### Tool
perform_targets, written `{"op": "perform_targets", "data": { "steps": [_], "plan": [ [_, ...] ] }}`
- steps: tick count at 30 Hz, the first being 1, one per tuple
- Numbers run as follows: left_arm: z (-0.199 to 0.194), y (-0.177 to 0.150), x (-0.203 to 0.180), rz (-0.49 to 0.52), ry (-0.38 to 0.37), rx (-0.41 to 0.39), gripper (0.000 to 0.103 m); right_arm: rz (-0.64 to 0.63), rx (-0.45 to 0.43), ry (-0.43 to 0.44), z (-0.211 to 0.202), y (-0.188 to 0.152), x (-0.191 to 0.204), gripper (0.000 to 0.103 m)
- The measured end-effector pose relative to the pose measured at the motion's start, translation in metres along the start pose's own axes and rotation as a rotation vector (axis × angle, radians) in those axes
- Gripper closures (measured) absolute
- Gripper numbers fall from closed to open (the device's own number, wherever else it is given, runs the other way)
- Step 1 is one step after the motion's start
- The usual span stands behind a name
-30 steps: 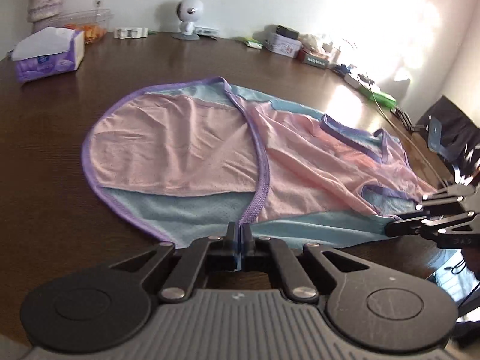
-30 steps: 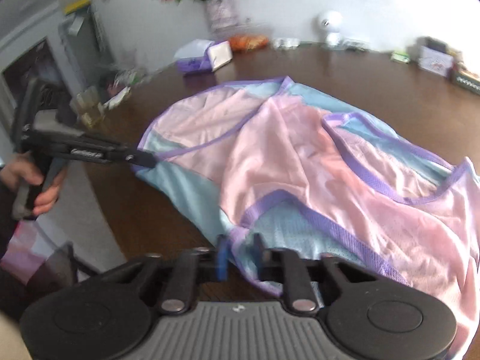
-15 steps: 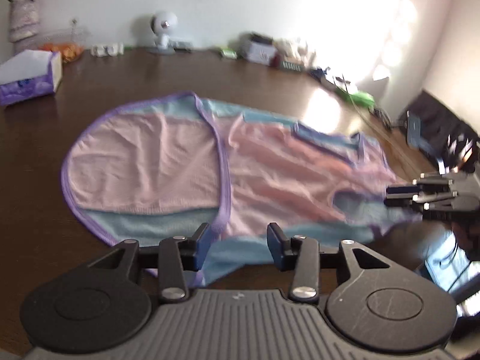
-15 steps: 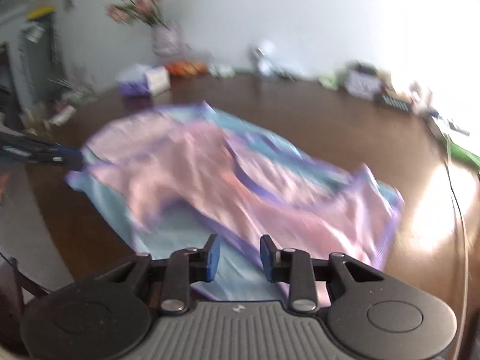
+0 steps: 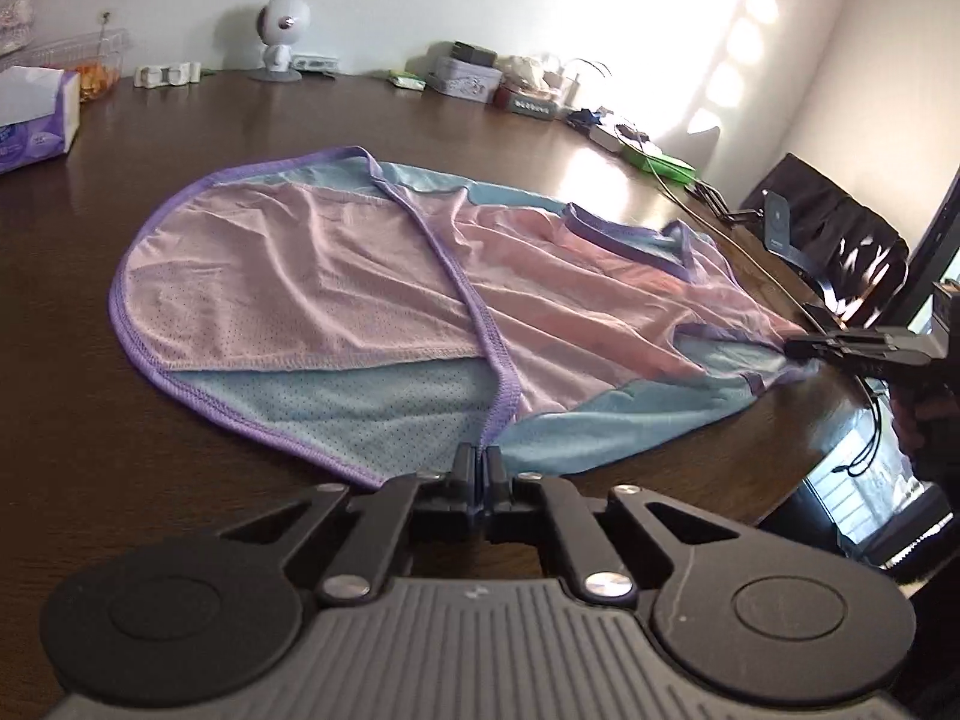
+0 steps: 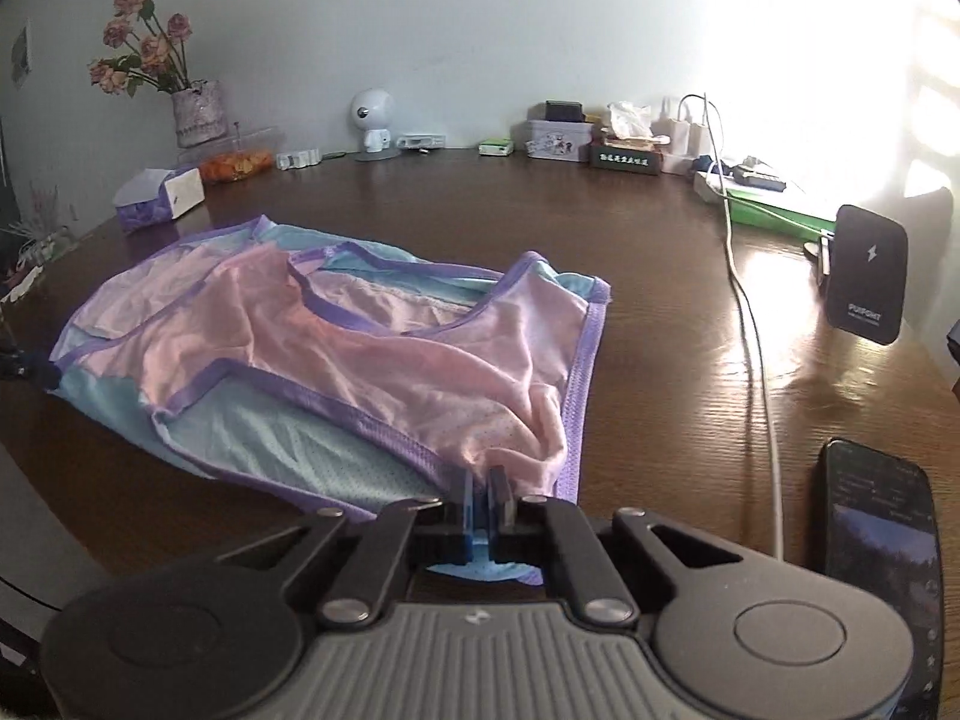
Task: Fold clothes
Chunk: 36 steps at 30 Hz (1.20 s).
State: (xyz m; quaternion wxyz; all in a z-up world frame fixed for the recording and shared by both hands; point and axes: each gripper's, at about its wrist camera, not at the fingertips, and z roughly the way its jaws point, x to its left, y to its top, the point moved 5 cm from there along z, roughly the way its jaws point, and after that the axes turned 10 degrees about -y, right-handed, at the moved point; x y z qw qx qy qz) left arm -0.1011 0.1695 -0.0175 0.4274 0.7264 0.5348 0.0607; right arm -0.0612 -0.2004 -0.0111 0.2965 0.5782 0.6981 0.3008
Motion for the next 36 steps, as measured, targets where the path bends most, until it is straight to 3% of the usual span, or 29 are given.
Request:
{"op": "perform_targets", "data": {
  "steps": [3,4,7,8,9,10,11,14,19,22,23,24,26,30,32,33,36],
  "plan": [
    [0.003,0.002,-0.007,-0.006,0.026,0.018,0.100,-0.004,-0.009,-0.019,-0.001,0.005,-0.010,0.098],
    [0.002,0.003,-0.005,-0.019,0.032,0.020,0.099,-0.001,-0.047,0.004,-0.009,0.009,-0.008,0.096],
    [-0.002,0.011,-0.011,-0.021,0.045,-0.006,0.093,-0.006,-0.151,0.206,-0.031,0.017,0.013,0.091],
    [-0.004,0.014,-0.014,-0.020,0.048,-0.016,0.085,-0.030,-0.155,0.279,-0.030,0.017,0.023,0.081],
    [-0.005,0.016,-0.017,-0.019,0.052,-0.027,0.080,-0.058,-0.155,0.325,-0.027,0.016,0.034,0.077],
    [-0.006,0.019,-0.020,-0.018,0.055,-0.037,0.070,-0.090,-0.152,0.351,-0.023,0.016,0.044,0.077],
    [-0.008,0.022,-0.022,-0.017,0.059,-0.047,0.067,-0.133,-0.153,0.379,-0.021,0.015,0.056,0.077],
    [-0.001,0.020,-0.034,0.008,0.055,-0.020,0.066,-0.208,-0.145,0.450,-0.017,0.012,0.076,0.076],
    [0.016,0.006,-0.031,0.007,0.102,0.023,0.066,-0.217,-0.102,0.495,-0.009,0.011,0.093,0.076],
    [0.018,0.007,-0.028,-0.004,0.102,0.022,0.074,-0.198,-0.065,0.484,0.000,0.008,0.100,0.079],
    [0.019,0.007,-0.028,0.000,0.109,0.031,0.083,-0.190,-0.056,0.473,0.002,0.007,0.099,0.092],
    [0.018,0.006,-0.028,0.009,0.113,0.042,0.087,-0.183,-0.046,0.461,0.005,0.005,0.098,0.101],
    [0.019,0.004,-0.028,0.014,0.116,0.051,0.088,-0.170,-0.039,0.450,0.005,0.005,0.091,0.101],
    [0.014,0.003,-0.031,0.006,0.120,0.036,0.084,-0.145,-0.045,0.444,0.000,0.005,0.078,0.099],
    [0.009,0.004,-0.034,0.014,0.120,0.022,0.070,-0.126,-0.079,0.474,-0.008,0.007,0.076,0.095],
    [0.006,0.005,-0.035,0.020,0.120,0.013,0.068,-0.125,-0.092,0.480,-0.010,0.009,0.076,0.092],
    [0.004,0.008,-0.034,0.027,0.123,0.014,0.065,-0.136,-0.101,0.494,-0.010,0.010,0.083,0.076]
  ]
}}
